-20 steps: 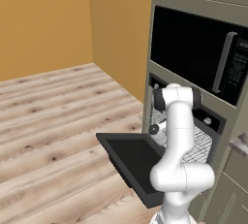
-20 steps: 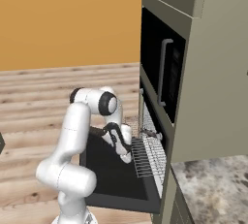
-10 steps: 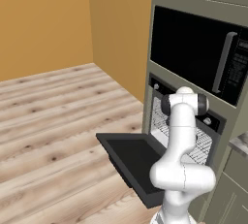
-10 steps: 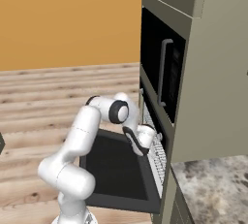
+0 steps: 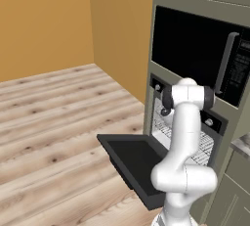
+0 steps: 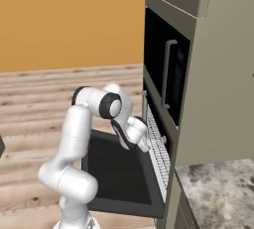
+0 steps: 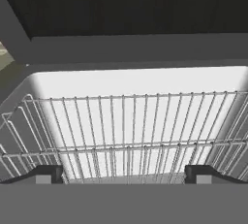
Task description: Place the fish on the top rack of the oven, and slide the tray back inside. Close the oven door.
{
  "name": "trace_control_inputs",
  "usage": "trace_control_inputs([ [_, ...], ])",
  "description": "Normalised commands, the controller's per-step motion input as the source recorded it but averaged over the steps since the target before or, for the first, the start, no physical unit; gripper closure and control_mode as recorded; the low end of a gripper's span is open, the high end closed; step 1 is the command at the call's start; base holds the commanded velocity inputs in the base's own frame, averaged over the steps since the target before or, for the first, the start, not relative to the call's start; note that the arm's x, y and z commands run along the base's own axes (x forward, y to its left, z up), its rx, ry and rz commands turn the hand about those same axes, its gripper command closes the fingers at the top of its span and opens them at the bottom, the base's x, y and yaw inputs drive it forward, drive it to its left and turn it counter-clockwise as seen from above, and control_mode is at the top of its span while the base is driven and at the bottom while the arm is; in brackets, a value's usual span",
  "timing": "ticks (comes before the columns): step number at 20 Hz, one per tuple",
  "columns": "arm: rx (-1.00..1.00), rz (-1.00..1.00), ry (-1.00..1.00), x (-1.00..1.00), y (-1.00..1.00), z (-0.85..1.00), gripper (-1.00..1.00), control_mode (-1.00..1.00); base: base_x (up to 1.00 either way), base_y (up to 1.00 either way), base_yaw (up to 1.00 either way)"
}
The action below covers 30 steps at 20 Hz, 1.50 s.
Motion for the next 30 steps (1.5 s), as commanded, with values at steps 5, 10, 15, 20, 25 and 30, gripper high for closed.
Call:
trace_control_inputs([
  [5, 0.00, 0.00, -0.01, -0.62, 1.00, 0.91, -1.00, -1.00, 0.00, 0.00, 0.00],
  [10, 0.01, 0.00, -0.12, -0.90, 1.00, 0.68, -1.00, -1.00, 0.00, 0.00, 0.00],
  [15, 0.05, 0.00, -0.07, -0.73, 1.00, 0.48, -1.00, -1.00, 0.00, 0.00, 0.00],
  [20, 0.08, 0.00, 0.02, -0.25, 1.00, 0.61, -1.00, -1.00, 0.00, 0.00, 0.00],
  [25, 0.07, 0.00, 0.07, -0.01, 1.00, 0.64, -1.00, -1.00, 0.00, 0.00, 0.00],
  [30, 0.00, 0.00, 0.01, -0.24, 1.00, 0.23, -1.00, -1.00, 0.00, 0.00, 0.00],
])
